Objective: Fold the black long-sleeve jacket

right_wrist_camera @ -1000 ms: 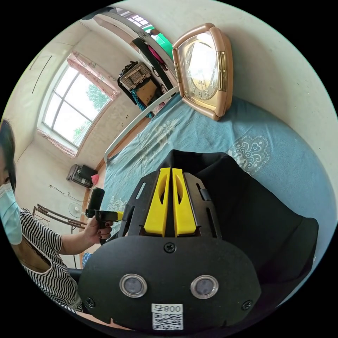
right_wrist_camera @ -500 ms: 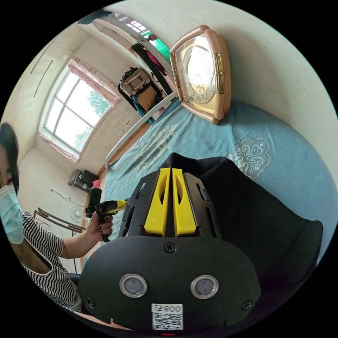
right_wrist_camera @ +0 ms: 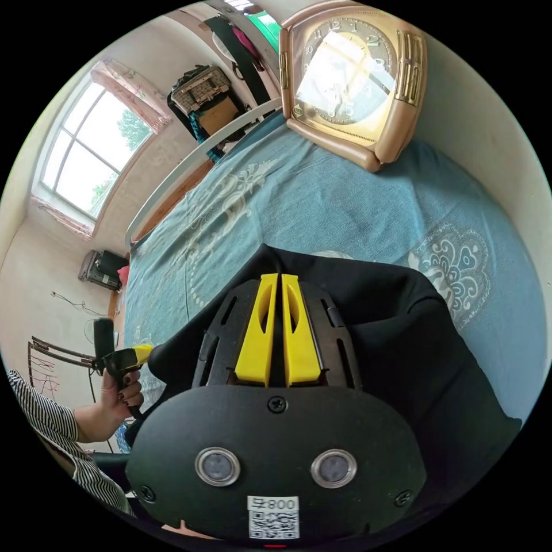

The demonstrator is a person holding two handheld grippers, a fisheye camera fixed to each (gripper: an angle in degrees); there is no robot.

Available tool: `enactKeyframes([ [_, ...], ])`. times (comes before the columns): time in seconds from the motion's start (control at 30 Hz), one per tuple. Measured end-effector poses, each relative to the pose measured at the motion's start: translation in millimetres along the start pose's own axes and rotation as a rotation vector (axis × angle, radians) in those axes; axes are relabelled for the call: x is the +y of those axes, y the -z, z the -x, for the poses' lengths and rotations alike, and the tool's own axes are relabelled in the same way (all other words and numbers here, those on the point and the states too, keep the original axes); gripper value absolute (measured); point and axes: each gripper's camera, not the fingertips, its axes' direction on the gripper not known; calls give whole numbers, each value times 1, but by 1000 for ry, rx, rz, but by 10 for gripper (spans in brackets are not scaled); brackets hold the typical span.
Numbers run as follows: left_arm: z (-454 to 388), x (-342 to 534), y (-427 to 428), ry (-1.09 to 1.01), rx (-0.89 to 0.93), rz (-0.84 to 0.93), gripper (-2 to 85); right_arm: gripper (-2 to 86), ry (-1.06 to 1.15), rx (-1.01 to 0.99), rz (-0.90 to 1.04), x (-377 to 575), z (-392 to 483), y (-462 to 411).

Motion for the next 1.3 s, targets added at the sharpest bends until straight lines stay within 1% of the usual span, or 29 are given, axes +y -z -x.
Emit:
enactKeyframes([
  [0.03, -10, -2, -2, -35, -8, 18, 3, 8, -8, -20, -2, 1, -2, 1],
  [0.07, -30, -8, -11, -112, -22, 63, 2, 8, -5, -25, -8, 4, -2, 1],
  [0.17, -85, -25, -43, -319, -92, 184, 1, 9, 19, 18, -12, 11, 6, 2],
  [0.23, -109, -34, -66, -397, -191, 261, 1, 10, 21, 21, -12, 16, 7, 3],
  [0.3, -125, -42, -89, -441, -407, 310, 1, 12, 4, -20, -19, 22, 5, 11],
  [0.37, -124, -47, -96, -424, -502, 346, 1, 13, 5, -73, -115, 39, 7, 37],
  [0.5, -124, -51, -89, -357, -416, 340, 1, 13, 51, -139, -185, 83, 16, 79],
  [0.53, -127, -51, -88, -361, -419, 337, 1, 11, 67, -132, -200, 102, 20, 91],
  [0.63, -142, -49, -87, -374, -434, 325, 1, 5, 19, -85, -254, 151, 19, 116],
  [0.7, -153, -49, -85, -374, -433, 323, 1, 3, -14, -97, -304, 176, 15, 128],
  [0.73, -156, -49, -84, -373, -429, 319, 1, 2, -10, -133, -318, 189, 14, 131],
  [0.8, -176, -48, -75, -382, -389, 287, 1, 2, 2, -135, -275, 204, 18, 129],
  [0.93, -214, -50, -71, -462, -352, 243, 1, 1, 5, 25, -164, 242, 33, 113],
  [1.03, -228, -63, -90, -525, -478, 268, 1, 1, 1, 110, -69, 259, 34, 85],
  [1.07, -227, -67, -97, -545, -561, 277, 1, 1, -2, 147, -29, 263, 34, 72],
  [1.13, -224, -70, -110, -572, -628, 344, 1, 1, 5, 172, -21, 271, 34, 59],
  [1.17, -225, -69, -107, -580, -616, 330, 1, 1, 0, 181, -15, 275, 36, 57],
  [1.3, -234, -72, -94, -505, -590, 325, 1, 1, 16, 212, 5, 291, 42, 53],
])
